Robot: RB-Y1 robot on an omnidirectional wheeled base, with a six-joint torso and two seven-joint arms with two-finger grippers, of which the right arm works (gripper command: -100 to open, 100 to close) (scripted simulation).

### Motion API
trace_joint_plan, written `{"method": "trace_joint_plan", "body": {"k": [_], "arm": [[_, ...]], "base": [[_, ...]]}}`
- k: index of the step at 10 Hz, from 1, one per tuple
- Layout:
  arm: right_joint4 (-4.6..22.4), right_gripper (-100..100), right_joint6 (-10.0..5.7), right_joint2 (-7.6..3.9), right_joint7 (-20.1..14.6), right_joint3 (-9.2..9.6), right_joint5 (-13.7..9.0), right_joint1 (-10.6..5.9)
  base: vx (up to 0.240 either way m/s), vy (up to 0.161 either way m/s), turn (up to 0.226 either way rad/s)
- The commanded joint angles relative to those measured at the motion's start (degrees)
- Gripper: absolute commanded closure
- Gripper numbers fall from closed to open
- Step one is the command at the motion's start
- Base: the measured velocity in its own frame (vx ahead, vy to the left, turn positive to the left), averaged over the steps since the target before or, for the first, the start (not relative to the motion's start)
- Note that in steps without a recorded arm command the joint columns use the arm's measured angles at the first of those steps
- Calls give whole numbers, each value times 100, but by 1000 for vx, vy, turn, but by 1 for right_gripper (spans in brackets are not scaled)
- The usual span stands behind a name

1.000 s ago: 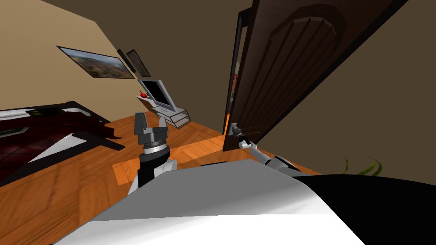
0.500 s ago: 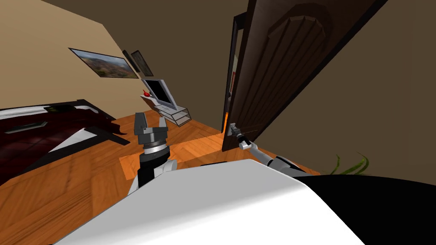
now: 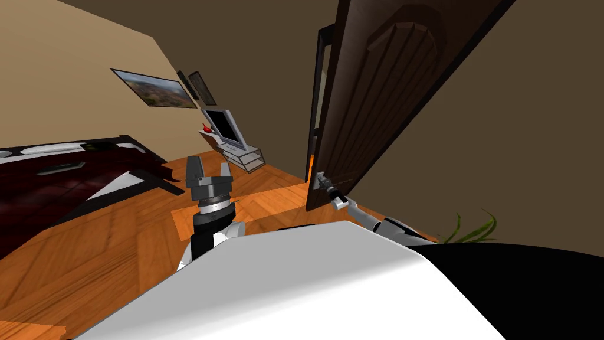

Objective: Pull the door open

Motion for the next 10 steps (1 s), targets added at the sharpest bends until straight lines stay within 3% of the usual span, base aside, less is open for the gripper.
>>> {"method": "trace_joint_plan", "body": {"k": [1, 2, 3, 8, 10], "arm": [[0, 100, 0, 0, 0, 0, 0, 0], [-17, 100, -126, -149, -153, 143, 25, 38], [-19, 100, -169, -196, -200, 180, 31, 45], [-37, 100, -606, -678, -689, 567, 93, 115], [-42, 100, -713, -797, -809, 663, 108, 133]], "base": [[-57, -52, 22], [-116, -56, 162], [-191, -96, 146], [-184, -129, 139], [-173, -91, 87]]}}
